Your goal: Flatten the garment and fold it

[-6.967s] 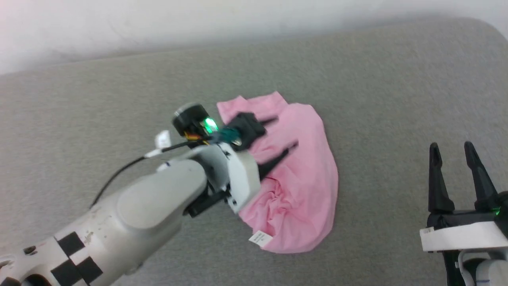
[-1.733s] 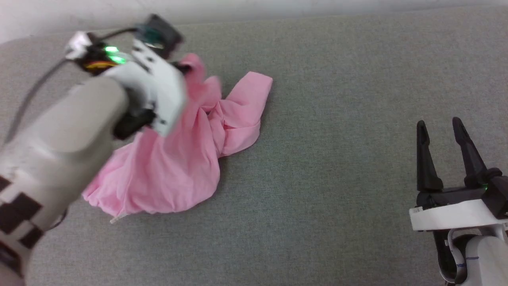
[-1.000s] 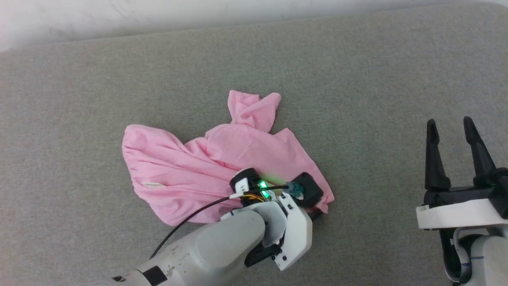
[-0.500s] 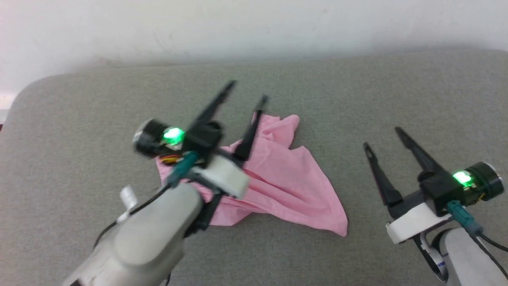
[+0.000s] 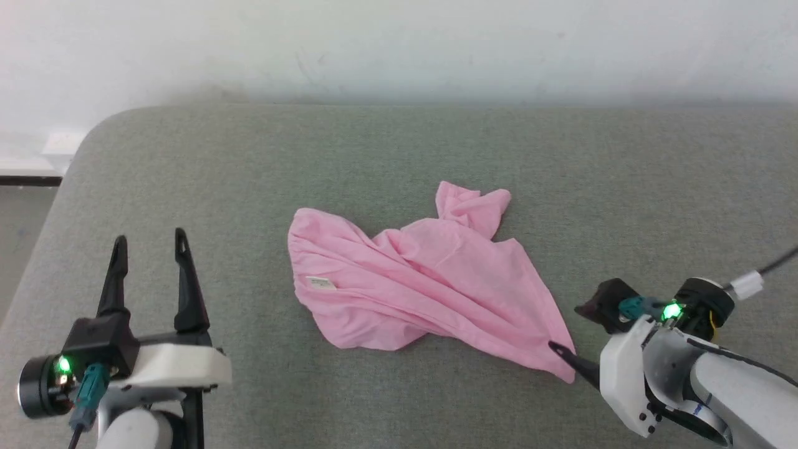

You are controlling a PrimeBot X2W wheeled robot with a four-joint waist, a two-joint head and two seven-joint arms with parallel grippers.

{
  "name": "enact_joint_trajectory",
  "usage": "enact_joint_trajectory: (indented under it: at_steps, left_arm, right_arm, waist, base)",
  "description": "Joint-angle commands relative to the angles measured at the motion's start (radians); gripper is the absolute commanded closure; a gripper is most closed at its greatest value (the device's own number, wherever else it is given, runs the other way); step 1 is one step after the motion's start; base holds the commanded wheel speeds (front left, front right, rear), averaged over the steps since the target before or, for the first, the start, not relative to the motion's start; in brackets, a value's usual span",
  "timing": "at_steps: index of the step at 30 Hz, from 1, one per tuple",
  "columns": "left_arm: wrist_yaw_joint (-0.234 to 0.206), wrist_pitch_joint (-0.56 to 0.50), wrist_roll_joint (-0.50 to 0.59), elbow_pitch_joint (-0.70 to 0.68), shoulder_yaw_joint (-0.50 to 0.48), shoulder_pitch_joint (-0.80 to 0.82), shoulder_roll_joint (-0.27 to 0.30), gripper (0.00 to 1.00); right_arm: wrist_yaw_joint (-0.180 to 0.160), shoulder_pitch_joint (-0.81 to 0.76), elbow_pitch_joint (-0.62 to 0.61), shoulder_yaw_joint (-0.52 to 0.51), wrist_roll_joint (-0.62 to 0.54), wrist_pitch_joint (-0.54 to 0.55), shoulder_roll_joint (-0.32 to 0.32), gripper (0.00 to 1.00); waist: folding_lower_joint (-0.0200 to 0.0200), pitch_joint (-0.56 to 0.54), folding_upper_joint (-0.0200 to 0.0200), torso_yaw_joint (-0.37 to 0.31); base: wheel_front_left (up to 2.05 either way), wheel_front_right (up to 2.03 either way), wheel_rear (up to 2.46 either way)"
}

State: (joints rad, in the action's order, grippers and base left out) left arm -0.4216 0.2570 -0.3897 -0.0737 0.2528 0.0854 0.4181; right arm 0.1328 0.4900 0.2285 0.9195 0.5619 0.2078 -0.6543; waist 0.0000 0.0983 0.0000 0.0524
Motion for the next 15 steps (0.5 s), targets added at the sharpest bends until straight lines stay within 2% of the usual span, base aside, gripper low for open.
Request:
enact_joint_trajectory:
  at_steps: [1,4,7,15]
  left_arm:
    - [0.015,0.005,0.021,-0.007,-0.023,-0.025,-0.017,0.00]
    - [0.048,0.005,0.047,-0.005,-0.066,-0.058,-0.054,0.00]
    - [0.086,0.005,0.073,0.003,-0.094,-0.061,-0.091,0.00]
    - [0.169,0.005,0.134,0.042,-0.154,-0.033,-0.167,0.00]
  right_arm:
    - [-0.002,0.040,-0.008,0.037,0.044,0.046,-0.011,0.00]
    - [-0.002,0.097,0.001,0.120,0.134,0.151,-0.024,0.00]
    - [-0.002,0.132,0.050,0.158,0.216,0.217,-0.002,0.00]
    - [-0.002,0.119,0.223,0.273,0.320,0.236,0.088,0.00]
  waist:
    - [0.0000,0.008,0.0000,0.020]
    - [0.0000,0.021,0.0000,0.037]
    - [0.0000,0.038,0.0000,0.053]
    - [0.0000,0.063,0.0000,0.076]
  base:
    - [0.00,0.00,0.00]
    - [0.00,0.00,0.00]
    - [0.00,0.00,0.00]
    - [0.00,0.00,0.00]
